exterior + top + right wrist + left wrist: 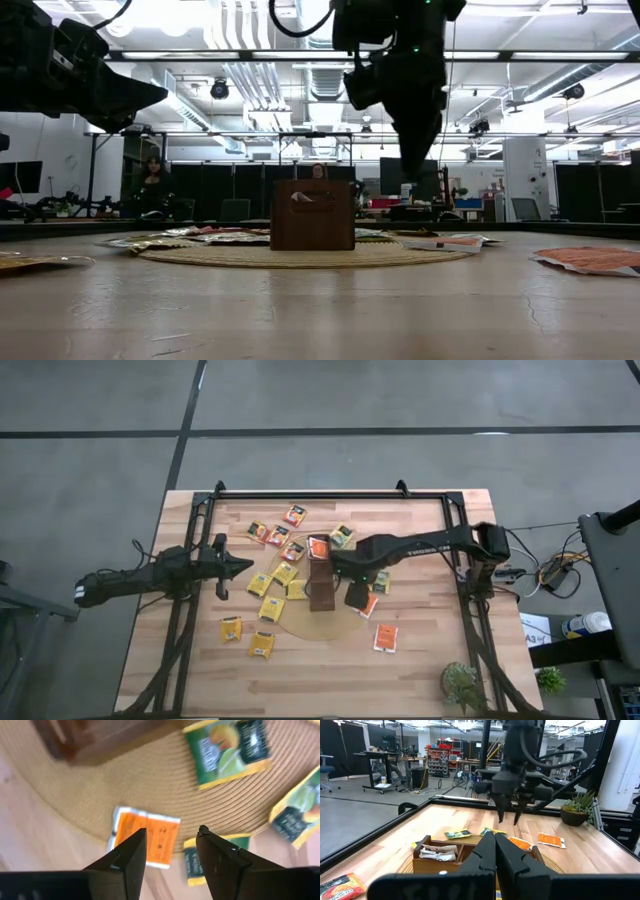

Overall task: Pick & Place Tea
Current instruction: Put the top white tea bag into the top section of the wooden organizer

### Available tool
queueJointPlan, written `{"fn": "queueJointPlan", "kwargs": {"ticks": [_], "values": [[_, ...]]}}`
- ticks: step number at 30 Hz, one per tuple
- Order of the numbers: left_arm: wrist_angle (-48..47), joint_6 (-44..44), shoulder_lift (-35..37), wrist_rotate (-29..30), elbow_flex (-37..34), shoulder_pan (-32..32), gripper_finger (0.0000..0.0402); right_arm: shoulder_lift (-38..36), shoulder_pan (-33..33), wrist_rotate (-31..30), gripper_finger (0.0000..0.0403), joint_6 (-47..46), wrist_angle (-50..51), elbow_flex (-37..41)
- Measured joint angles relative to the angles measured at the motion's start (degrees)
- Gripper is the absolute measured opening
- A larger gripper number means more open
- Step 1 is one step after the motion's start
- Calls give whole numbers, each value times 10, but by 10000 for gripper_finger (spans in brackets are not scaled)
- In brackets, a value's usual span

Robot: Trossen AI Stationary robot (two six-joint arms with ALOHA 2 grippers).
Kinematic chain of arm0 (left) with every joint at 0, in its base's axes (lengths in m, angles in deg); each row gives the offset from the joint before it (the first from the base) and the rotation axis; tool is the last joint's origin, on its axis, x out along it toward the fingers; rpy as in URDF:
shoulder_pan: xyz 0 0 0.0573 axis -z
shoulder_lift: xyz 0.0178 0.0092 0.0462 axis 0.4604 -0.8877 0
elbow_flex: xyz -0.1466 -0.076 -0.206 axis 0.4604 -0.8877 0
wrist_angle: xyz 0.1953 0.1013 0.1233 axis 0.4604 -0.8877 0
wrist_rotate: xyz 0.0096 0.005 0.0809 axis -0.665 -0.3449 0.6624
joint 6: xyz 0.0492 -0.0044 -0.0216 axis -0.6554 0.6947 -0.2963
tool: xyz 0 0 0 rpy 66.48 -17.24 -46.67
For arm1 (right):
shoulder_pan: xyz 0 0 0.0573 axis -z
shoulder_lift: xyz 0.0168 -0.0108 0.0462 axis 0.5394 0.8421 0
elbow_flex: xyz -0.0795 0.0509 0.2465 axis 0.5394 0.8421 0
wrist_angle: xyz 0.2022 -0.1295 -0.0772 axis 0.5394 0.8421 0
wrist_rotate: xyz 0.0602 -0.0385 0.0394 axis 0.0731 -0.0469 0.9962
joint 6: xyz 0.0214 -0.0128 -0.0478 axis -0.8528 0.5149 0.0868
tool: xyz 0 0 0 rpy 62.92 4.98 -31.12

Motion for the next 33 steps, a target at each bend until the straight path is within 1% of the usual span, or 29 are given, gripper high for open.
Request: {"fn": "queueJointPlan", "kwargs": {"ticks": [8, 13, 16, 19, 21, 26, 28, 33], "values": [[0, 0, 0, 0, 0, 0, 0, 0, -43, -7, 174, 11, -16, 13], [0, 0, 0, 0, 0, 0, 0, -19, -72, -14, 174, 13, -70, 53], [0, 0, 0, 0, 0, 0, 0, -30, -90, -3, 176, 8, -90, 75], [0, 0, 0, 0, 0, 0, 0, -34, -106, 16, 186, -12, -91, 85], [0, 0, 0, 0, 0, 0, 0, -34, -116, 15, 195, -26, -95, 86], [0, 0, 0, 0, 0, 0, 0, -28, -141, 20, 222, -61, -138, 86], [0, 0, 0, 0, 0, 0, 0, -25, -145, 23, 233, -80, -154, 86], [0, 0, 0, 0, 0, 0, 0, -20, -141, 12, 247, -107, -153, 97]]}}
